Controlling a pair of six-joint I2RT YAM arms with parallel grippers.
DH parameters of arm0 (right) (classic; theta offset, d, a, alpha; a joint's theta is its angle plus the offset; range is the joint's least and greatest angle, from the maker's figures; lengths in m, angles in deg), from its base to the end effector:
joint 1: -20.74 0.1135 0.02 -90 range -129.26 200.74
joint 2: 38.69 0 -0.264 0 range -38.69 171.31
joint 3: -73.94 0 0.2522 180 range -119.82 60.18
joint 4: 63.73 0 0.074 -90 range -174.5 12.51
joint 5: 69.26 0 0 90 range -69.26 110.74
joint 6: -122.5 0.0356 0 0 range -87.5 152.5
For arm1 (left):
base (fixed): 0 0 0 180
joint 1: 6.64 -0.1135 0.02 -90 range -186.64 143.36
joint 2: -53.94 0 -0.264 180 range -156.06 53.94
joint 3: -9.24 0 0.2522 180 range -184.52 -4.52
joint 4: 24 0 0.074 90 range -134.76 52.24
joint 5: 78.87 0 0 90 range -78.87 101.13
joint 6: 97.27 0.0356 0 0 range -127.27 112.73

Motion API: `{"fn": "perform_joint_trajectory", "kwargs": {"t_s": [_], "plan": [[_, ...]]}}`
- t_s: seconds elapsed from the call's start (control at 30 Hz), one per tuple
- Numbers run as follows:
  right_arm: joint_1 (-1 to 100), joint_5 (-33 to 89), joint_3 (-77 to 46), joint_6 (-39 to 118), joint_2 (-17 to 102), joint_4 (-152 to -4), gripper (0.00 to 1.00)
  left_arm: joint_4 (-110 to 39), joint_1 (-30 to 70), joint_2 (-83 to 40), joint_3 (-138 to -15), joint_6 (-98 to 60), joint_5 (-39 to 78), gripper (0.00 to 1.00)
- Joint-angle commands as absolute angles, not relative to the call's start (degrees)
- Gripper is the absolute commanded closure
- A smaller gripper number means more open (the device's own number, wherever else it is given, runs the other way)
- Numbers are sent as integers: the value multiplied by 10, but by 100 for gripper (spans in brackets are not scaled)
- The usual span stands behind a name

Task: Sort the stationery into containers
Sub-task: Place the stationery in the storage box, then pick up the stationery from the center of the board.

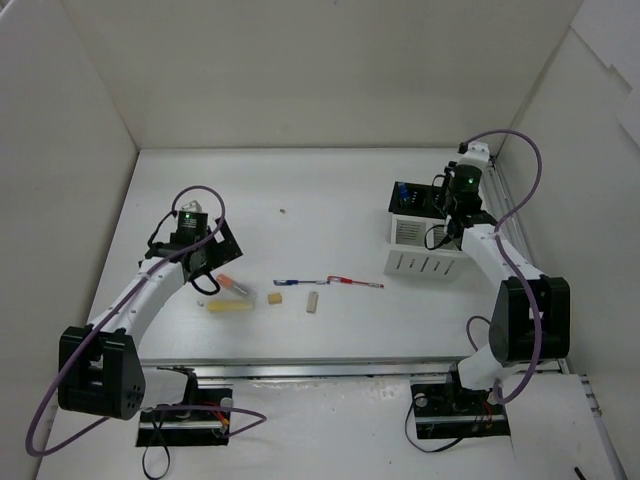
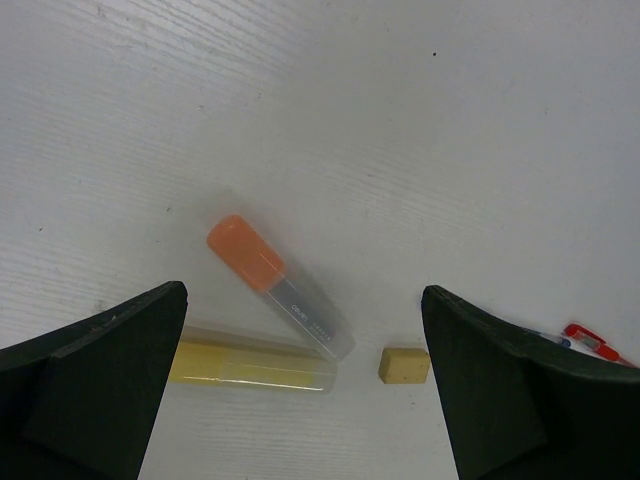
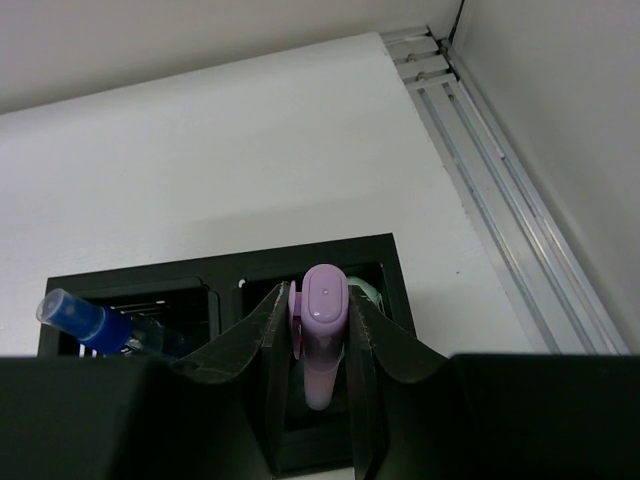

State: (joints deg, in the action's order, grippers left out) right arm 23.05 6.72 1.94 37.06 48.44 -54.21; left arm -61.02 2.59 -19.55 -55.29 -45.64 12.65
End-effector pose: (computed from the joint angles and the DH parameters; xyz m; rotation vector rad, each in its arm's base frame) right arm 0.3583 0.0058 0.3007 0.2172 1.6528 -0.1134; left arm 0.2666 -0.0443 0.2485 -0.5951 2.3409 -0.4233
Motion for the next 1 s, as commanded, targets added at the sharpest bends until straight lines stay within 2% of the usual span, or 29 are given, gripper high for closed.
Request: {"fn": "perform_joint_trajectory", "kwargs": {"t_s": [0.0,0.13,0.23,0.27,0.33,0.37,0.43,0.47,0.5,0.8,0.97], "plan": [[227,78,11,381,481,-477,97,-584,21,-201,-560,-471,133,0],[227,83,8,384,482,-467,92,-579,21,-215,-562,-476,131,0],[227,89,15,407,480,-484,79,-577,21,-223,-563,-482,128,0],[227,90,27,418,475,-484,64,-579,21,-225,-562,-486,124,0],[226,90,39,428,459,-484,51,-584,21,-227,-562,-494,114,0],[227,89,45,436,451,-485,38,-586,21,-228,-562,-495,114,0],[227,91,59,444,424,-493,24,-596,21,-230,-566,-505,87,0],[228,95,61,451,413,-505,6,-598,21,-231,-566,-510,82,0],[227,99,70,453,400,-509,2,-602,21,-233,-565,-516,79,0],[243,92,129,463,212,-561,2,-619,21,-277,-572,-616,65,0],[250,52,138,468,166,-614,2,-639,21,-309,-571,-650,66,2]]}}
